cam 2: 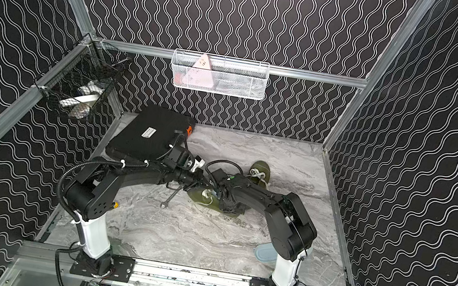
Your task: Insert the insole into the shoe
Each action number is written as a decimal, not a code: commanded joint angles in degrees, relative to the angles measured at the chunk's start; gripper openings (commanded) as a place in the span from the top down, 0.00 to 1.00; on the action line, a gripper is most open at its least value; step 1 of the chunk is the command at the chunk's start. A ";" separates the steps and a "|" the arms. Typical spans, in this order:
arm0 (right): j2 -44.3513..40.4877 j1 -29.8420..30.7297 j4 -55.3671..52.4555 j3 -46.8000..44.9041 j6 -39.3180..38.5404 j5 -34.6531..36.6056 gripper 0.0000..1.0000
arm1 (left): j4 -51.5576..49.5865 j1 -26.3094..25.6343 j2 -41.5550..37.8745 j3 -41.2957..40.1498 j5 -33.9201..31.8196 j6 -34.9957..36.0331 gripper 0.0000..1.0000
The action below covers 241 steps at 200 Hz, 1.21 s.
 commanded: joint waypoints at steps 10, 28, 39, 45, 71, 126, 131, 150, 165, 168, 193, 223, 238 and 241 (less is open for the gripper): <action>-2.85 1.63 -3.44 3.31 -0.34 3.95 0.98 | 0.24 0.09 -0.60 -0.06 -0.73 0.25 1.00; -2.97 1.62 -3.42 2.75 0.05 3.98 0.98 | 0.99 0.11 -0.23 -0.17 -0.61 -0.25 1.00; -1.79 1.28 -1.63 1.22 0.03 3.77 0.98 | 1.30 0.10 -0.10 -0.31 -0.54 -0.29 1.00; -0.82 0.76 -0.79 0.57 -0.05 3.24 0.98 | 1.21 0.01 -0.17 -0.34 -0.55 -0.32 1.00; 3.16 -1.63 2.25 0.04 -2.00 2.03 0.98 | 0.30 0.09 -0.46 -0.53 -0.50 0.42 1.00; -1.54 -0.61 0.02 5.62 -3.55 2.79 0.99 | 1.23 0.00 0.06 -0.07 -0.37 -0.36 1.00; -1.24 -0.81 1.41 4.93 -3.75 2.80 0.99 | 1.28 0.00 0.15 -0.06 -0.39 -0.35 1.00; 2.04 -3.93 4.39 3.88 -3.74 -1.34 0.99 | 0.77 0.00 0.07 -0.11 -0.21 0.11 1.00; 4.02 -6.68 6.47 3.75 -4.20 -5.78 0.99 | -0.08 0.00 -0.20 -0.26 -0.47 0.81 1.00; 4.04 -6.82 6.68 3.80 -4.28 -5.72 1.00 | -0.10 0.04 -0.20 -0.25 -0.48 0.90 1.00; 1.40 -6.05 3.03 6.92 -5.96 -4.24 0.99 | 0.20 0.00 0.02 -0.07 -0.47 0.63 1.00; -4.31 -3.84 -0.02 5.46 -4.67 -6.40 0.99 | 0.01 -0.12 0.51 0.79 -0.47 0.63 1.00; -5.42 -2.81 1.00 2.27 -3.15 -8.70 0.99 | -1.45 -0.13 0.51 1.35 -0.97 1.62 1.00; -5.48 -2.62 1.57 1.54 -2.72 -9.24 0.99 | -1.75 -0.17 0.53 1.41 -1.00 1.79 1.00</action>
